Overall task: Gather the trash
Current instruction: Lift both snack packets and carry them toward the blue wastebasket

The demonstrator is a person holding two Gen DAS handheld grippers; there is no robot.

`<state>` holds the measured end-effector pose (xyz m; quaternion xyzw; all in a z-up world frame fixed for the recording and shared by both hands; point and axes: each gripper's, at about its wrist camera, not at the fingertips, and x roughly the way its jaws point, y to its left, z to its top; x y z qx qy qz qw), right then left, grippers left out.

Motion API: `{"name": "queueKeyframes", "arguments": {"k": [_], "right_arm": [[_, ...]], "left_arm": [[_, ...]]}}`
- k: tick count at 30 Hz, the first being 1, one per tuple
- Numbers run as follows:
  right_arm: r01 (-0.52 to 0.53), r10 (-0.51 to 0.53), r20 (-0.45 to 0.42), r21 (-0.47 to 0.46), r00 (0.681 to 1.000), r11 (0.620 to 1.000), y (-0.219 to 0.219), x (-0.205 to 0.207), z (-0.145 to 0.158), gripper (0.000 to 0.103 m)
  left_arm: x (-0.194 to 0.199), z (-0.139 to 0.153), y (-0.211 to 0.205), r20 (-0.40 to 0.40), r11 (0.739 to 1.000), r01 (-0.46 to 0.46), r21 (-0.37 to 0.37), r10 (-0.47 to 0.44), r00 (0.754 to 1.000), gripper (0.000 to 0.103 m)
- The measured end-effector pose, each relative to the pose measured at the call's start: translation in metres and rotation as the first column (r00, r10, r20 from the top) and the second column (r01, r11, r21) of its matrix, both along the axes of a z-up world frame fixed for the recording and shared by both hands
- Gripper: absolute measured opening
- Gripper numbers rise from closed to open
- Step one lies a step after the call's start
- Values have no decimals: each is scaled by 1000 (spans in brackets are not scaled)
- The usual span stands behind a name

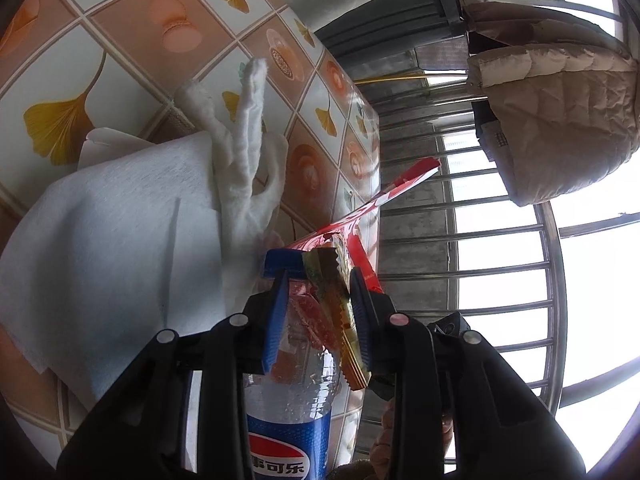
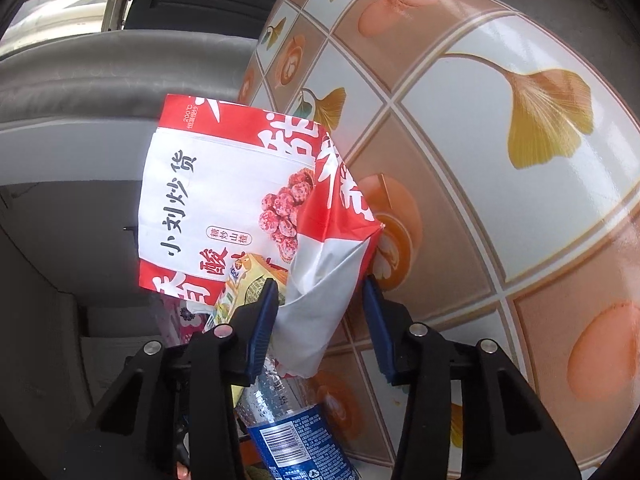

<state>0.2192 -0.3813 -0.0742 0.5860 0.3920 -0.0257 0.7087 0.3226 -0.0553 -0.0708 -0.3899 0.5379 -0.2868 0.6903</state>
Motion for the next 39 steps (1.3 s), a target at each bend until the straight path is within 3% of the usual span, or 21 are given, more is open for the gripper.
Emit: {"name": "queueKeyframes", "arguments": {"k": [4,13,23,39], "right_arm": [[-5,5,-1,-7,1000,1000,1,-2,0,36],[32,-32,-7,-4,999,999,-4,-14,-4,32],[107,-107,0,-13,994,994,-17,-35,-1,29],[180,-179,66,-5,982,984,-30,-80,17,27]], "left_arm": [[-1,2,-2,18,1000,3,-1,-3,1000,19],[-3,10,0,62,999,19,-47,-16,998,9],[-13,28,4,125,993,40,-107,-27,992,8],[-34,61,8,206,986,90,-143,-59,977,8]]}}
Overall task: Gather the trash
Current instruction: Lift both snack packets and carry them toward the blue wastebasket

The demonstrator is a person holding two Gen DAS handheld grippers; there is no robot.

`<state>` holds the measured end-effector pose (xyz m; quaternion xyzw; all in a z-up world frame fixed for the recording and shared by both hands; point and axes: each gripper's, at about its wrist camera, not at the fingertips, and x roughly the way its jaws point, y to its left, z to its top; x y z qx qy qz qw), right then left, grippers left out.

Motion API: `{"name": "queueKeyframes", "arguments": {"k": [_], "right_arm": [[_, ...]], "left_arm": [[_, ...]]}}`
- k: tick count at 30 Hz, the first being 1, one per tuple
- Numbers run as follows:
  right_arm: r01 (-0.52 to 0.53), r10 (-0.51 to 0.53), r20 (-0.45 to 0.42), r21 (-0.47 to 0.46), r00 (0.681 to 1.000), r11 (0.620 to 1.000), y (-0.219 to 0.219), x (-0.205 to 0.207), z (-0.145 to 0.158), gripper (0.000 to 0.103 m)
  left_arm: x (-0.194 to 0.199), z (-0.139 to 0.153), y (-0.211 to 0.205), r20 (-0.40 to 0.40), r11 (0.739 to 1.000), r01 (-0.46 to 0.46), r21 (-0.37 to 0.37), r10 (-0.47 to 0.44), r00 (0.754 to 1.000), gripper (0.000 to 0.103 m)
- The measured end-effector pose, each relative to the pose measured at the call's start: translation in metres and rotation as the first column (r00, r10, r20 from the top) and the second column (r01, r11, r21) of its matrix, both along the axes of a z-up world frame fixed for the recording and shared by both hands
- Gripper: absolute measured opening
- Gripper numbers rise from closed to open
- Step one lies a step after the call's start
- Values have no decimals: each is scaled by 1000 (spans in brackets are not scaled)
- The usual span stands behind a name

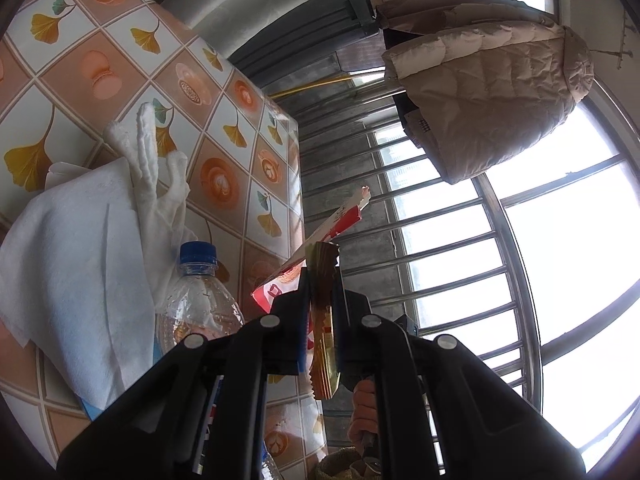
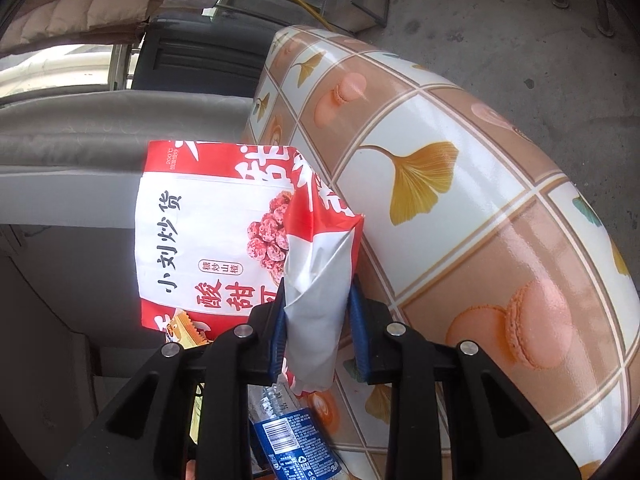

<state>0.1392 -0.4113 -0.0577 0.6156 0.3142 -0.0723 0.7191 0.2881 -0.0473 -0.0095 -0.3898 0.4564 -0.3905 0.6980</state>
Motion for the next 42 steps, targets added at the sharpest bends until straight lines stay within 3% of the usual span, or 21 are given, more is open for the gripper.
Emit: {"name": "queueKeyframes", "arguments": {"k": [11,26,31,36,42], "right_arm": [[60,-60,15,16,998,998,-14,-31,0,27],[199,-201,50,47,978,979,-45,-121,7,27],[286,-290,61,69,955,956,-62,-179,1,27],[386,-391,54,93,919,918,-81,-244,-11,27],[504,-511,33,126,859,855,-98,-322,-35,27]], "left_arm": [[-22,28,-7,67,998,50,-26,-48,997,7],[-62,60,-42,145,989,146,-22,-142,979,7],[-76,63,-69,154,982,187,3,-185,970,7],[-91,63,-112,176,969,234,77,-244,954,7],[-120,59,-192,208,925,326,195,-364,908,7]]}}
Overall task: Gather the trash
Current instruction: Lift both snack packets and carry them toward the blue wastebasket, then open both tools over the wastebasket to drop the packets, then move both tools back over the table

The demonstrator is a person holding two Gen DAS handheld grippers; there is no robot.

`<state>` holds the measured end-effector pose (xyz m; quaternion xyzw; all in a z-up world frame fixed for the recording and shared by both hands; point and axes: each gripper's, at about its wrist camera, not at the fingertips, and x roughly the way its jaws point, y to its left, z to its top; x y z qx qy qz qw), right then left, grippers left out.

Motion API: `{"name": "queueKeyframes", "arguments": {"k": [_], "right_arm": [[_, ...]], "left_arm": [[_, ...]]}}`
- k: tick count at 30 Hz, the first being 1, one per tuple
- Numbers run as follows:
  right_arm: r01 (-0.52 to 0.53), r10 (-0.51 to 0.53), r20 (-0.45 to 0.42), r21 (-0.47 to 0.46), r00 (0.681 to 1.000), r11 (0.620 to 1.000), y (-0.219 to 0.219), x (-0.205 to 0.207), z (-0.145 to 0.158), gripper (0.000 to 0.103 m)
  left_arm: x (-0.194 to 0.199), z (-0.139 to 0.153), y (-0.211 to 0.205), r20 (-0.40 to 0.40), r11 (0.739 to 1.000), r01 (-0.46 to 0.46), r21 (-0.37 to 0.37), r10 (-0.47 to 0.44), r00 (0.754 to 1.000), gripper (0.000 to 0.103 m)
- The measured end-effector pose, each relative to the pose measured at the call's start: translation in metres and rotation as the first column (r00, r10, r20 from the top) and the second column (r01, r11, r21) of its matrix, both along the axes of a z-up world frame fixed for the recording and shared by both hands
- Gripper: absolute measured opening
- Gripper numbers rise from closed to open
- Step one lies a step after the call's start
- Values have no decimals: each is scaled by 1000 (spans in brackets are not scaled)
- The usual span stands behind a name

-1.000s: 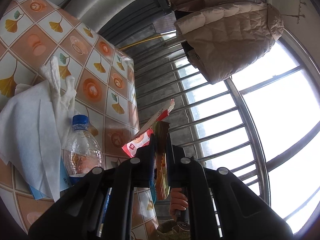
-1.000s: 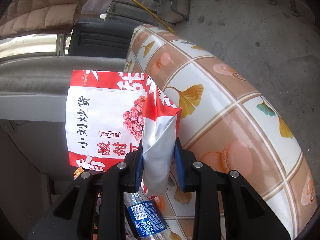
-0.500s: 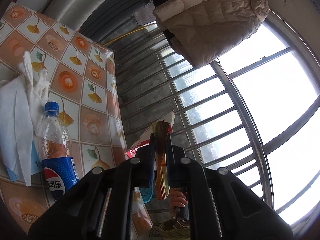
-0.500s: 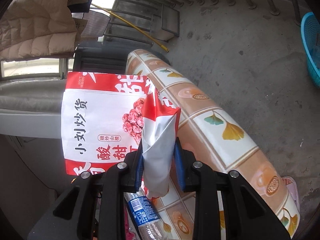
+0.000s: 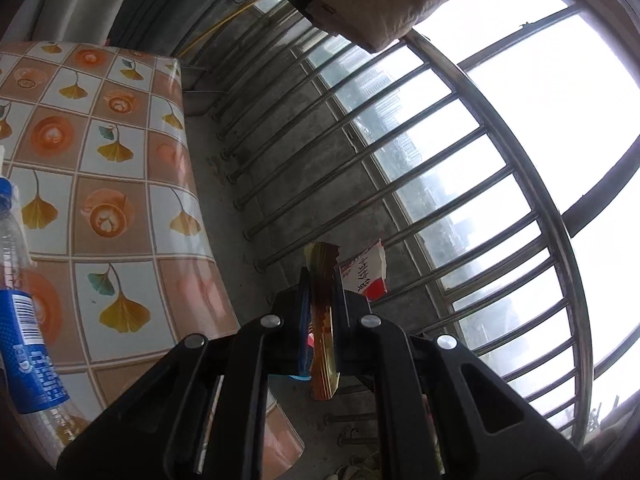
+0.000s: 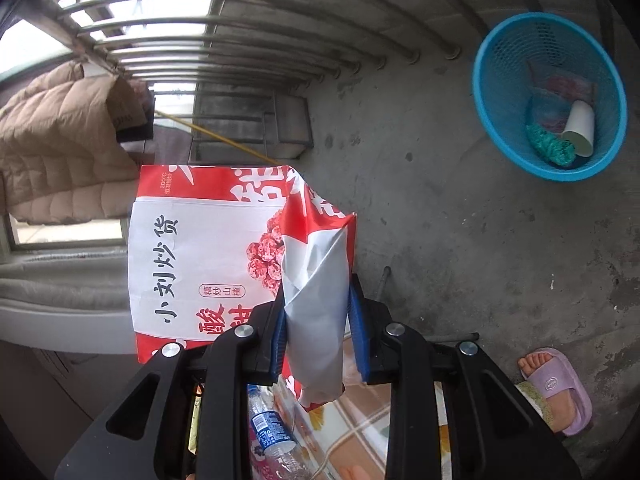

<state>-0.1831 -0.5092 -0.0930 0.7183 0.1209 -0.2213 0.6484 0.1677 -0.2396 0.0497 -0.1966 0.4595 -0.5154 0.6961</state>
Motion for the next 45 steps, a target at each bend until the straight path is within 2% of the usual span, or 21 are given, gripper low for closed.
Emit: {"name": "queueKeyframes", "arguments": {"k": [5,9,15,20,24,25,26,27,28,30,31,32,34,37,41,45], "right_arm": [[98,-98,-11,46,995,994,-12,-56,-27,27],[175,-172,-34,75,984,982,-24,-91,-50,27],[275,-269,-69,118,961,954,-46,-136,-85,27],[373,-359,-110,163,927,914,-72,-161,-114,28],[440,-416,-155,184,896,879,-97,-170,-139,31],[453,-426,-166,186,889,872,-103,-169,-146,38],[451,-420,-185,181,889,874,-111,-167,-154,58],[436,-394,-232,175,890,883,-118,-162,-163,66],[423,-365,-293,163,884,891,-124,-158,-171,70],[412,-329,-387,153,861,898,-127,-154,-184,70],[412,-326,-395,156,859,898,-126,-153,-187,70],[415,-331,-383,160,862,896,-124,-154,-190,70],[417,-341,-365,154,866,896,-119,-156,-192,70],[414,-341,-379,130,861,901,-111,-160,-192,70],[427,-363,-358,114,860,897,-99,-166,-180,70],[409,-366,-335,65,868,910,-84,-171,-164,70]], "left_arm": [[-31,-12,-79,58,989,100,111,-107,993,8],[-59,-30,-138,69,968,176,180,-190,979,8],[-94,-73,-219,27,925,273,264,-290,957,8],[-118,-111,-275,-1,886,328,327,-346,938,8],[-128,-136,-318,-30,871,351,345,-364,931,8],[-131,-146,-330,-41,860,365,356,-375,926,9],[-134,-158,-341,-58,841,383,383,-392,918,13],[-134,-168,-349,-79,818,394,418,-399,913,25],[-137,-184,-358,-98,784,390,482,-394,914,38],[-145,-200,-365,-90,721,395,569,-423,902,40],[-148,-201,-366,-74,707,400,584,-444,893,40],[-150,-199,-364,-59,703,399,589,-455,888,41],[-147,-192,-354,-52,721,395,569,-447,893,48],[-139,-172,-341,-22,747,367,555,-428,903,48],[-133,-135,-319,50,788,329,521,-412,910,50],[-123,-98,-285,111,825,285,489,-382,917,57]]}}
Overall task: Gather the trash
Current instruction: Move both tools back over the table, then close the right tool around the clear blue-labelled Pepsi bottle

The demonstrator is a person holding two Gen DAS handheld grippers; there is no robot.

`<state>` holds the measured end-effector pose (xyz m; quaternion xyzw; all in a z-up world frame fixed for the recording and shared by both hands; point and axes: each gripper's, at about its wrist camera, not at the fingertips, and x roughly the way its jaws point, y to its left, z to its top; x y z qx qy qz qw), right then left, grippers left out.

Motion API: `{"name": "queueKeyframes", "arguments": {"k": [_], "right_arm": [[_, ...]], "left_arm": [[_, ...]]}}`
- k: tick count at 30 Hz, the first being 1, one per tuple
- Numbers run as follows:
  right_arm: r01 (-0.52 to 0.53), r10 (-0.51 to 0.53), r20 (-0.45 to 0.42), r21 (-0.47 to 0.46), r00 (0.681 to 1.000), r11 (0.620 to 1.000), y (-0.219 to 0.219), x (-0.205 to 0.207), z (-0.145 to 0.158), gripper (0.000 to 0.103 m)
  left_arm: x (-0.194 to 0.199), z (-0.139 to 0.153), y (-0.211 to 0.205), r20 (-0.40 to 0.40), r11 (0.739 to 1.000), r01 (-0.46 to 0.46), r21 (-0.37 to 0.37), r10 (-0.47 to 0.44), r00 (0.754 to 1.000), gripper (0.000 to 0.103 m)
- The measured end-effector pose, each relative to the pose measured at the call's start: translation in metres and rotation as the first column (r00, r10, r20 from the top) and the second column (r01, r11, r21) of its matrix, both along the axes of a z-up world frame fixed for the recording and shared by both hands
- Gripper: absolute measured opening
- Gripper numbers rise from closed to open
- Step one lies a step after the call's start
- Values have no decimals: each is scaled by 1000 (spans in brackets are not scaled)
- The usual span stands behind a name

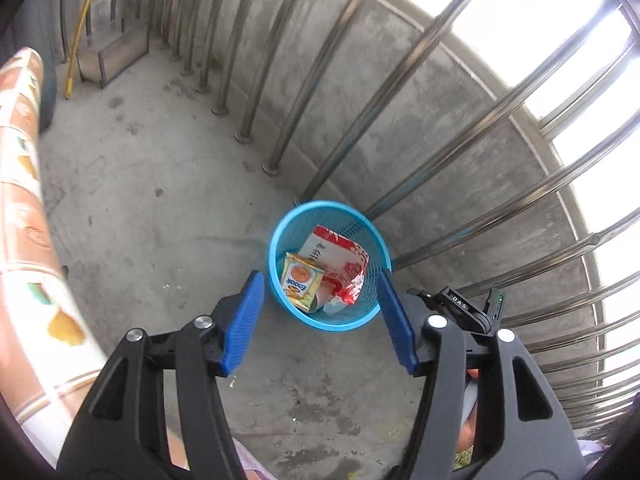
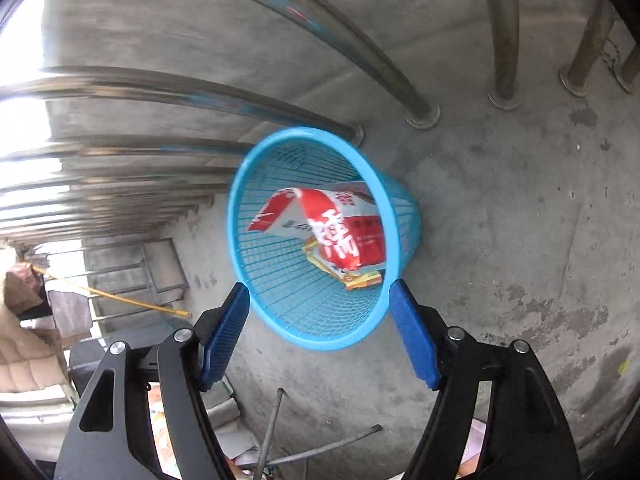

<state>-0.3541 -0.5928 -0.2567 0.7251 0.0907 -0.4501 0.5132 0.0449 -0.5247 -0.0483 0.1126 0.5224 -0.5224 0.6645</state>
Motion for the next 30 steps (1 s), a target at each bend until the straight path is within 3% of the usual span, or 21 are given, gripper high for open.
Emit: {"name": "queueKeyframes", "arguments": {"k": [10,16,20,23,26,30], "right_arm": [[-152,153,-12,-182,988,971,26,39,96,71],[-270,262,-67,-275,963,923,47,84,162,76],[-366,352,-104,-344,930,865,67,121,205,77],[-459,440,-143,-389,887,799,82,153,236,77],[-565,537,-196,-419,820,711,103,193,264,78],[-705,675,-255,-435,692,559,142,256,288,78]], "left_arm": [[28,87,121,79,986,-101,-129,112,991,73],[45,117,215,145,962,-193,-196,223,964,75],[62,124,284,168,933,-282,-226,322,932,76],[78,124,339,167,898,-367,-243,411,896,76],[94,119,392,162,856,-458,-240,501,850,76],[108,106,460,141,781,-579,-235,617,775,76]]}}
